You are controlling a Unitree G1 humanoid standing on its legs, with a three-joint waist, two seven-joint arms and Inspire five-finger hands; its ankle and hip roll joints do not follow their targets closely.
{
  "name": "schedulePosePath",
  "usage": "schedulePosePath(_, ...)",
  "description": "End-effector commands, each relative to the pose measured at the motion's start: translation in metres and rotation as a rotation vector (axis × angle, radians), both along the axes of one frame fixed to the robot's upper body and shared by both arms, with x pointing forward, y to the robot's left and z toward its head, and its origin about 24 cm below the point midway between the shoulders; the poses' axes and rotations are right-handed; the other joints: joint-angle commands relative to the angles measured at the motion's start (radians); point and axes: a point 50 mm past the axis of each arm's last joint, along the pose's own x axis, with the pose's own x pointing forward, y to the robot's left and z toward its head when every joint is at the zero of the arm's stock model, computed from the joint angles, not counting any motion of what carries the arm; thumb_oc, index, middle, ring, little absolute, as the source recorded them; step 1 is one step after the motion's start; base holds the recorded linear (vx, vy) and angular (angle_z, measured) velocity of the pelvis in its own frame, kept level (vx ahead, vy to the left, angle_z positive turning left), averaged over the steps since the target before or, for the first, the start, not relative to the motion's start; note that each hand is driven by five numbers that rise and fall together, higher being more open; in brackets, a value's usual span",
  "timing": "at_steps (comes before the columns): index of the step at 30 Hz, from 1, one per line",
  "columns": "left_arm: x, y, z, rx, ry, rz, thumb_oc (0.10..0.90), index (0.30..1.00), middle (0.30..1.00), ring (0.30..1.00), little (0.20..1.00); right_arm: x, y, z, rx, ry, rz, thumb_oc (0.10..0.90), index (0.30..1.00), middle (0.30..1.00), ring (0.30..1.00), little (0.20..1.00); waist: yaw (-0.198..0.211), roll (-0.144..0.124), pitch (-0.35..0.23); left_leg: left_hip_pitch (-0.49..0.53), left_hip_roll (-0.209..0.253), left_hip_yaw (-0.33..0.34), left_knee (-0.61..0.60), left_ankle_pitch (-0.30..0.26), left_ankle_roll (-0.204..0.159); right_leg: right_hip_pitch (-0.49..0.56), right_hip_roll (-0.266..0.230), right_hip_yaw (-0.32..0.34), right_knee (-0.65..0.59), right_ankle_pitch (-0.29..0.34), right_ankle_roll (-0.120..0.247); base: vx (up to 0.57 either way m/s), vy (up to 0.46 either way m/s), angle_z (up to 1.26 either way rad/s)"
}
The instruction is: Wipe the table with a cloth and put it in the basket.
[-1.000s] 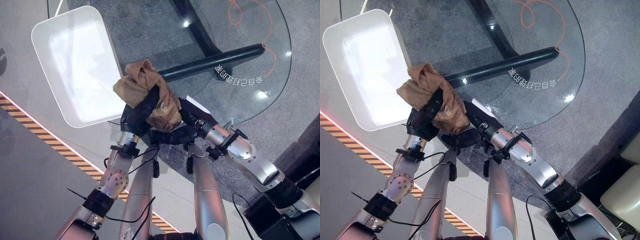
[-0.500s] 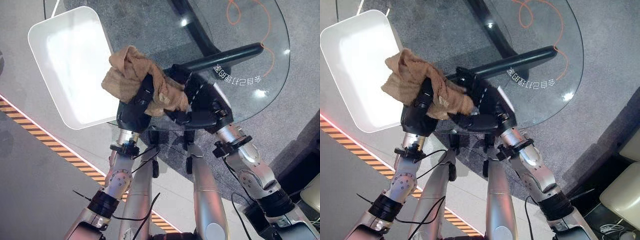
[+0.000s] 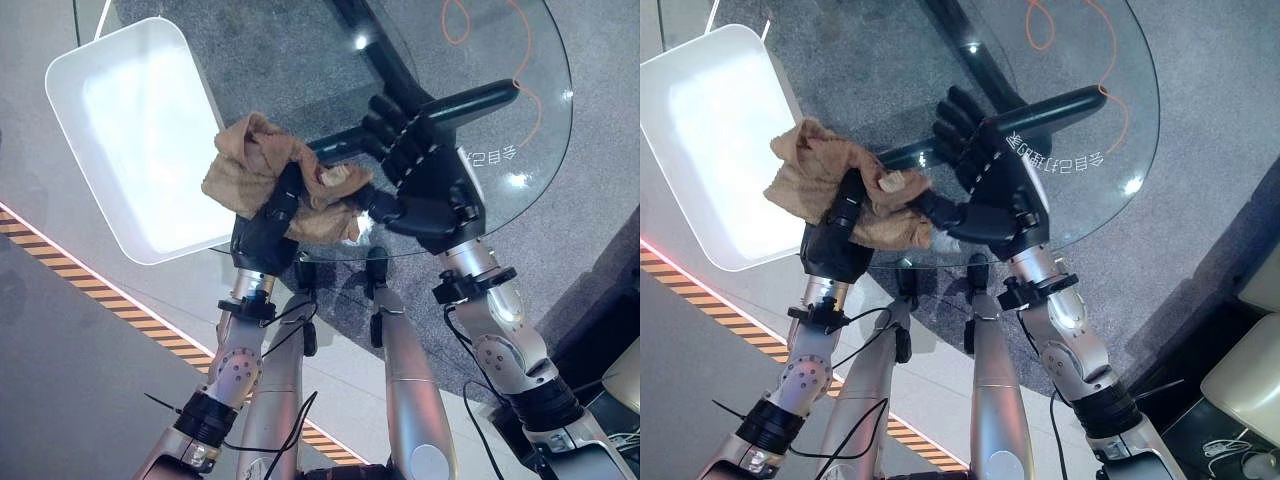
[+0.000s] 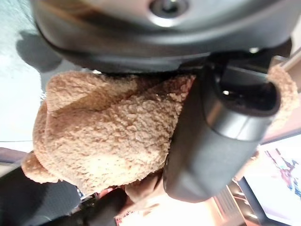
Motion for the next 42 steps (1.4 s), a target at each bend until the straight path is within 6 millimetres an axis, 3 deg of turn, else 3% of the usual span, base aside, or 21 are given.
schedulePosePath(1, -0.019, 0.004, 0.044, -0.028, -0.299, 0.045, 0.100, 0.300, 0.300, 0.300, 0.200, -0.021, -0.004, 0.045, 0.114, -0.254, 0.036, 0.800, 0.900, 0.900, 0.900, 0.900, 0.029, 0.012, -0.027, 0.059, -0.054, -0.021, -0.003, -0.095, 0.002, 0.033, 0.089, 0.020, -0.045, 0.017, 0.011, 0.00, 0.000, 0.00)
schedulePosePath(12, -0.035, 0.076, 0.081, 0.033, -0.467, 0.533, 0.100, 0.300, 0.300, 0.300, 0.200, -0.016, -0.010, 0.009, 0.019, -0.066, 0.021, 0.800, 0.900, 0.900, 0.900, 0.900, 0.043, 0.039, -0.027, 0.071, -0.060, -0.024, 0.005, -0.095, -0.010, 0.041, 0.078, 0.014, -0.029, -0.009, -0.003, 0.00, 0.007, -0.01)
schedulePosePath(24, -0.054, 0.124, 0.084, 0.149, -0.395, 0.978, 0.100, 0.300, 0.300, 0.300, 0.200, -0.015, -0.015, -0.020, -0.072, 0.062, -0.006, 0.800, 0.900, 0.900, 0.900, 0.900, 0.052, 0.064, -0.027, 0.051, -0.066, -0.034, 0.031, -0.096, -0.017, 0.029, 0.071, 0.010, -0.009, -0.035, -0.018, 0.01, 0.050, 0.00)
schedulePosePath(29, -0.040, 0.148, 0.071, 0.273, -0.207, 1.183, 0.100, 0.300, 0.300, 0.300, 0.200, -0.007, -0.014, -0.038, -0.167, 0.174, 0.008, 0.800, 0.900, 0.900, 0.900, 0.900, 0.050, 0.072, -0.027, 0.034, -0.065, -0.029, 0.045, -0.096, -0.025, 0.009, 0.069, 0.014, 0.008, -0.046, -0.024, 0.01, 0.102, 0.02)
schedulePosePath(36, -0.014, 0.177, 0.054, 0.432, 0.031, 1.311, 0.100, 0.300, 0.300, 0.300, 0.200, -0.002, -0.012, -0.058, -0.261, 0.308, 0.053, 0.800, 0.900, 0.900, 0.900, 0.900, 0.031, 0.067, -0.027, 0.004, -0.055, -0.017, 0.052, -0.087, -0.031, -0.025, 0.076, 0.028, 0.018, -0.046, -0.025, 0.01, 0.091, -0.04)
schedulePosePath(42, 0.007, 0.198, 0.063, 0.531, 0.140, 1.408, 0.100, 0.300, 0.300, 0.300, 0.200, 0.005, -0.014, -0.059, -0.302, 0.342, 0.069, 0.800, 0.900, 0.900, 0.900, 0.900, 0.011, 0.057, -0.027, -0.026, -0.040, 0.000, 0.063, -0.084, -0.034, -0.061, 0.086, 0.042, 0.026, -0.038, -0.020, 0.01, 0.090, 0.00)
